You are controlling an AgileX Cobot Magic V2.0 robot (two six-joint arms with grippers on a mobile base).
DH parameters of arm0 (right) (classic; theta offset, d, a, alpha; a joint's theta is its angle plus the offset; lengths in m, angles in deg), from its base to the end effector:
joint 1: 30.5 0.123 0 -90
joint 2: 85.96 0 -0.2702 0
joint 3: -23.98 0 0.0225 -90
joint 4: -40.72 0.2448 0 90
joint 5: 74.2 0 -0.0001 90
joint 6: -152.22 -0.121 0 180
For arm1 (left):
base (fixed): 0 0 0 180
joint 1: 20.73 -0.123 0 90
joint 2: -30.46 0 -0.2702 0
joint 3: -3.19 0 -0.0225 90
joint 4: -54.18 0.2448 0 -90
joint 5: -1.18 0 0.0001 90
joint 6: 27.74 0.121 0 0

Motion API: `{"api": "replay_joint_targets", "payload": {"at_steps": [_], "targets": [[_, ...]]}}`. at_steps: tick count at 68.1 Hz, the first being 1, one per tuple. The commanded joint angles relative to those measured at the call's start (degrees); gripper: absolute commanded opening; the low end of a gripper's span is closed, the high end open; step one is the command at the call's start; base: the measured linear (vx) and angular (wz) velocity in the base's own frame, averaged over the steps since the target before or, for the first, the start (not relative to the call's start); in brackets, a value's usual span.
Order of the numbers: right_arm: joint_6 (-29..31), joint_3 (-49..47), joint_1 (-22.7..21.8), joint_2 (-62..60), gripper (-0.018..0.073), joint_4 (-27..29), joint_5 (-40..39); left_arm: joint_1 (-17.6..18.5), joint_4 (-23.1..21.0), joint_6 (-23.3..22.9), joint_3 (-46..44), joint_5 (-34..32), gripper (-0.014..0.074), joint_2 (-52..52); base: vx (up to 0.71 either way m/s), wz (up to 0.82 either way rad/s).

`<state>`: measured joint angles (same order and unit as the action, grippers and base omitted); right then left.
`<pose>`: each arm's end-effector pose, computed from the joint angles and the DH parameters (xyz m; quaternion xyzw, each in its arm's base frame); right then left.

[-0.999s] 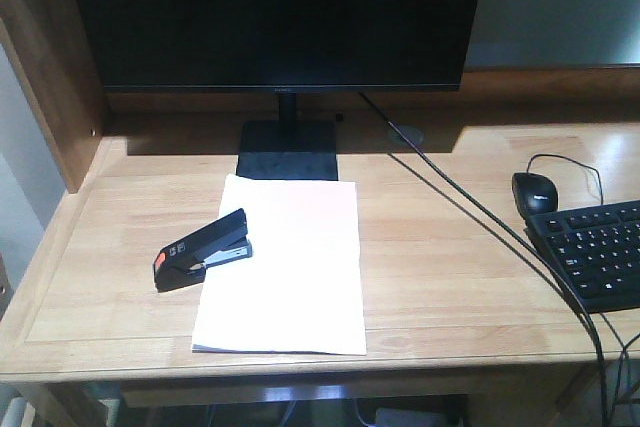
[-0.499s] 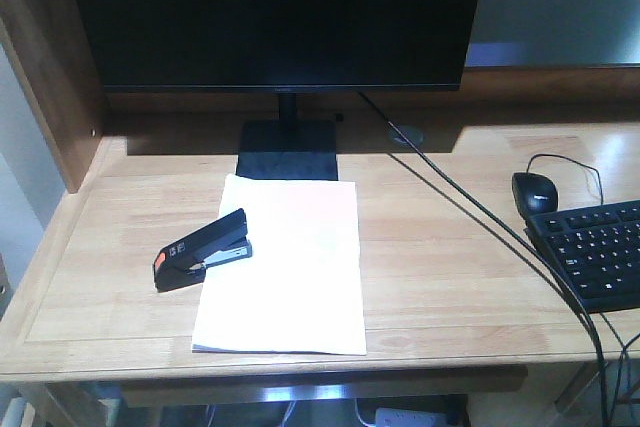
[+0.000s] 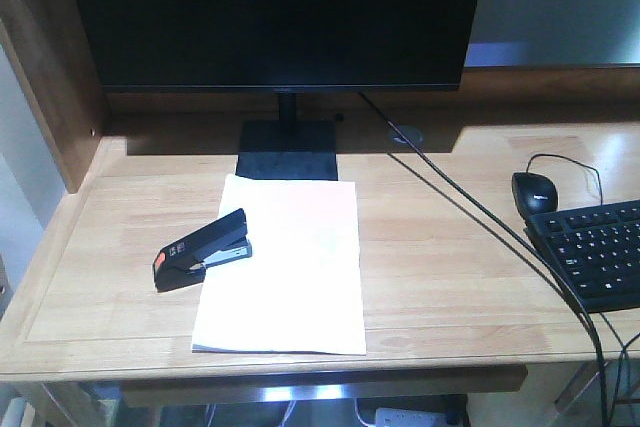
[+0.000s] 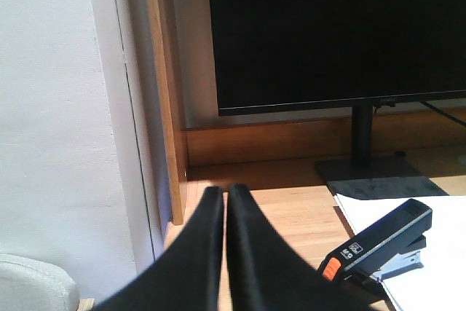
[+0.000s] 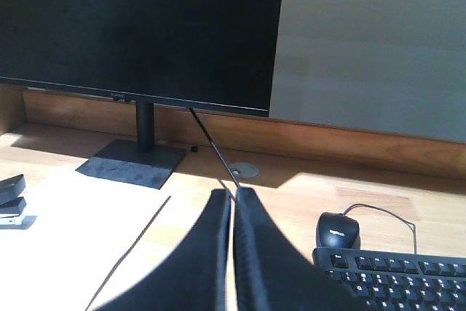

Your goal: Grab stapler and paper to desk for stapling

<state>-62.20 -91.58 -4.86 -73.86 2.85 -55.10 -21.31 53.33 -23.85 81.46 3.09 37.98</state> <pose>0.0891 0.0157 0.2546 -0.1018 0.7108 0.0715 0.6923 0.0955 0.0009 0.2035 0.0151 0.6926 0.0226 0.7208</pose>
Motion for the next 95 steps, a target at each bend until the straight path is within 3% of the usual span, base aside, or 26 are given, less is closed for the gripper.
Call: {"api": "replay_joint_targets", "payload": {"at_steps": [1,9,15,26,35,43,56,75,95], "targets": [[0.4,-1.4,-0.25,0.73,-0.0009,-1.23,-3.6,-0.06,-0.56,-0.29,0.78,-4.41,-0.0006,-0.86,0.0,0.0],[5.0,-1.4,-1.27,0.73,-0.0009,0.21,-3.55,-0.06,-0.56,-0.29,0.78,-4.41,-0.0006,-0.86,0.0,0.0],[10.65,-1.4,-4.57,0.73,-0.0009,8.06,-4.01,-0.06,-0.56,-0.29,0.78,-4.41,-0.0006,-0.86,0.0,0.0],[26.9,-1.4,-14.28,0.73,-0.0009,24.7,-4.01,-0.06,-0.56,-0.29,0.78,-4.41,-0.0006,-0.86,0.0,0.0],[35.23,-1.4,-19.84,0.54,-0.0009,31.78,-4.01,-0.06,-0.56,-0.29,0.78,-4.41,-0.0006,-0.86,0.0,0.0],[35.84,-0.16,-21.56,-0.62,-0.0009,33.0,-5.05,-0.06,-0.56,-0.29,0.78,-4.41,-0.0006,-0.86,0.0,0.0],[35.19,8.16,-21.56,-5.1,-0.0009,33.0,-14.64,-0.06,-0.56,-0.29,0.78,-4.41,-0.0006,-0.8,0.0,0.0],[32.72,15.32,-21.56,-4.96,-0.0009,33.0,-22.61,-0.06,-0.56,-0.29,0.78,-4.41,-0.0006,-0.8,0.0,0.0],[32.14,15.26,-21.56,-4.96,-0.0009,33.0,-22.08,-0.06,-0.56,-0.29,0.78,-4.41,-0.0006,-0.8,0.0,0.0]]}}
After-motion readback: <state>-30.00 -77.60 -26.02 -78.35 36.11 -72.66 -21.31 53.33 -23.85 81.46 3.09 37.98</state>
